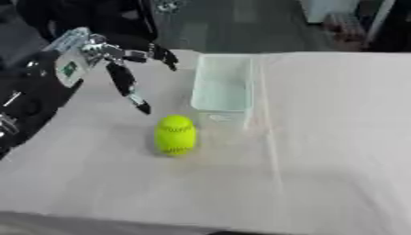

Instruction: Pick up objects on the table and place them in the box.

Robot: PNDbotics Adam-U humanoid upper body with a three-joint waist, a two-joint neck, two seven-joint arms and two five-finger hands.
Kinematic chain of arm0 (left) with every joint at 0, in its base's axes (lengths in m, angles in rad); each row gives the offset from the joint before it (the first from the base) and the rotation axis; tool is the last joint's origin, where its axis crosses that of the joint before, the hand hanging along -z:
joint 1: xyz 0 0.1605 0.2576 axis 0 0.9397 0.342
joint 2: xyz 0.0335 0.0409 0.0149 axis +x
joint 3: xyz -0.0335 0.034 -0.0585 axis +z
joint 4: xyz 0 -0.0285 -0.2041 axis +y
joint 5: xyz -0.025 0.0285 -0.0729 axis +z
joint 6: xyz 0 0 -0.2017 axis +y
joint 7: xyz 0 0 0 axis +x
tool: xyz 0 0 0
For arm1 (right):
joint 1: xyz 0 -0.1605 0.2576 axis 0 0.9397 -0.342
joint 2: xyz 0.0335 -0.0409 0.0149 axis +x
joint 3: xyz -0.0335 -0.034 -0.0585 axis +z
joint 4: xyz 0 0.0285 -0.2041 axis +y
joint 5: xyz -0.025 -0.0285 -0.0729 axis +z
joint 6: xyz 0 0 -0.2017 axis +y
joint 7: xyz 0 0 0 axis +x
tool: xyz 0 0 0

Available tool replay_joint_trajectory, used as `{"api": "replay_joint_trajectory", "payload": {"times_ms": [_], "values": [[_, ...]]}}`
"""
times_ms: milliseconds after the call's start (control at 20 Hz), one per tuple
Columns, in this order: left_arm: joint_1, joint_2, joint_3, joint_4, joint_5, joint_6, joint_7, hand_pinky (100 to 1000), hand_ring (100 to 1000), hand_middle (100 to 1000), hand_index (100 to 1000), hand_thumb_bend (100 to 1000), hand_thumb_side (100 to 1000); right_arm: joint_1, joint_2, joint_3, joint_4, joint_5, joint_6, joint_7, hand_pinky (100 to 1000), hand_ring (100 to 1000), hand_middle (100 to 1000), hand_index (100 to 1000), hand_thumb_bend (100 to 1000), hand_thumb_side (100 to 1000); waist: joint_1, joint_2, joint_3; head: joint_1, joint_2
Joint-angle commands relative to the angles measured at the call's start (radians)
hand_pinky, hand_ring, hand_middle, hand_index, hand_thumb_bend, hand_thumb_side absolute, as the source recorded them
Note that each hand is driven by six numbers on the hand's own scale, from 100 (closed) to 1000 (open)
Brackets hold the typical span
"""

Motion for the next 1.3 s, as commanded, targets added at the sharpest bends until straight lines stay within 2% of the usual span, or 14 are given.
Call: {"api": "replay_joint_trajectory", "payload": {"times_ms": [50,150,200,250,300,400,500,750,950,1100,1150,1200,1250,1300], "values": [[-0.032,-0.002,-0.018,-0.004,-0.015,-0.360,-0.352,943,893,933,923,637,537,-0.015,-0.033,-0.012,-0.013,-0.004,0.004,-0.014,182,480,548,806,100,1000,-0.001,-0.006,-0.002,0.010,-0.005],[-0.034,-0.019,-0.044,-0.001,-0.008,-0.360,-0.352,915,887,933,928,602,569,-0.019,-0.033,-0.010,-0.013,-0.004,0.005,-0.014,182,480,547,806,100,1000,-0.001,-0.005,-0.004,0.010,-0.008],[-0.035,-0.026,-0.054,0.005,0.000,-0.360,-0.352,895,884,930,930,633,658,-0.020,-0.033,-0.010,-0.013,-0.005,0.005,-0.014,182,480,547,806,100,1000,0.000,-0.005,-0.005,0.011,-0.008],[-0.035,-0.032,-0.067,0.011,0.011,-0.360,-0.352,862,872,926,930,586,568,-0.022,-0.033,-0.009,-0.013,-0.005,0.006,-0.013,182,480,548,806,100,1000,0.000,-0.005,-0.007,0.013,-0.009],[-0.036,-0.036,-0.078,0.017,0.021,-0.360,-0.352,862,872,926,930,586,568,-0.023,-0.033,-0.008,-0.013,-0.006,0.008,-0.013,182,480,548,806,100,1000,0.000,-0.005,-0.008,0.014,-0.010],[-0.037,-0.038,-0.099,0.016,0.031,-0.360,-0.352,777,843,909,931,579,565,-0.026,-0.034,-0.007,-0.013,-0.007,0.010,-0.012,183,480,547,806,100,1000,0.001,-0.005,-0.010,0.016,-0.010],[-0.035,-0.034,-0.115,0.003,0.030,-0.355,-0.352,712,773,849,922,578,560,-0.028,-0.035,-0.007,-0.013,-0.009,0.011,-0.012,183,480,547,805,100,1000,0.003,-0.005,-0.011,0.015,-0.010],[-0.034,-0.021,-0.120,-0.048,0.043,-0.329,-0.352,712,731,749,870,583,542,-0.027,-0.037,-0.007,-0.013,-0.010,0.012,-0.008,183,480,547,804,100,1000,0.004,-0.007,-0.009,0.010,-0.013],[-0.028,-0.014,-0.113,-0.087,0.081,-0.312,-0.352,717,708,794,804,579,544,-0.024,-0.035,-0.007,-0.013,-0.008,0.010,-0.004,183,480,547,805,100,1000,0.002,-0.006,-0.006,0.007,-0.018],[-0.027,-0.005,-0.108,-0.124,0.100,-0.300,-0.352,733,709,821,820,586,533,-0.021,-0.034,-0.007,-0.013,-0.006,0.009,-0.002,183,480,547,805,100,1000,0.001,-0.006,-0.003,0.007,-0.020],[-0.025,0.000,-0.107,-0.139,0.105,-0.295,-0.352,721,625,760,814,579,534,-0.020,-0.033,-0.007,-0.013,-0.005,0.008,-0.002,183,480,547,804,100,1000,0.001,-0.007,-0.002,0.008,-0.021],[-0.023,0.006,-0.109,-0.154,0.108,-0.289,-0.352,727,660,783,818,581,532,-0.020,-0.034,-0.007,-0.013,-0.004,0.008,-0.003,183,480,547,805,100,1000,0.001,-0.007,-0.002,0.009,-0.020],[-0.021,0.011,-0.113,-0.167,0.109,-0.282,-0.352,696,530,664,795,570,537,-0.019,-0.034,-0.007,-0.013,-0.004,0.007,-0.003,183,480,547,804,100,1000,0.002,-0.007,-0.001,0.009,-0.020],[-0.018,0.019,-0.122,-0.178,0.106,-0.275,-0.352,683,510,633,782,561,539,-0.018,-0.034,-0.007,-0.013,-0.003,0.007,-0.003,183,480,547,804,100,1000,0.002,-0.007,-0.001,0.009,-0.019]]}}
